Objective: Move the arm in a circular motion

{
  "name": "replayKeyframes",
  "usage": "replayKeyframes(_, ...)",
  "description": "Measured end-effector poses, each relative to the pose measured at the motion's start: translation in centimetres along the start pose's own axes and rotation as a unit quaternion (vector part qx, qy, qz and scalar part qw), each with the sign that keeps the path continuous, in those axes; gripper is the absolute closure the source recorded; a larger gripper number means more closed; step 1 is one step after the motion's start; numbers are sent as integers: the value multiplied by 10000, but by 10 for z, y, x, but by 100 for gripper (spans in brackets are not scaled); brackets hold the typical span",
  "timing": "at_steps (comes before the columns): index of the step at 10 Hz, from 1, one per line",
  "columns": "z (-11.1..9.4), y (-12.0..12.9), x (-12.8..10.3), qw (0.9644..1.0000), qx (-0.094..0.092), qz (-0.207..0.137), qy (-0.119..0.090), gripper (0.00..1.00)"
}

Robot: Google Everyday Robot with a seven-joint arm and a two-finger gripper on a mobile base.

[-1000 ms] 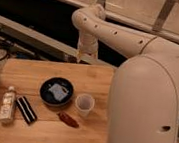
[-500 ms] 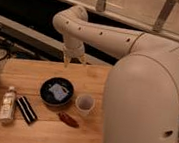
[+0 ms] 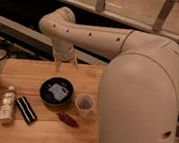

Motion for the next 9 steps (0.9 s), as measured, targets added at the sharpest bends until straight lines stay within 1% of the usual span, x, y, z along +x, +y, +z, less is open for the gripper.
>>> replayKeyframes(1, -2, 5, 8, 10000, 6, -17, 15, 35)
replayKeyframes(3, 0, 7, 17, 10000, -20, 8, 16, 35)
replayKeyframes(5, -1, -4, 35, 10000, -29, 14, 54, 35)
replayKeyframes(6, 1, -13, 44, 10000, -9, 2, 64, 35)
replayKeyframes(8, 2, -3, 57, 9999, -37, -57, 103, 35)
replayKeyframes(9, 0, 0, 59, 9999, -42, -66, 78, 35)
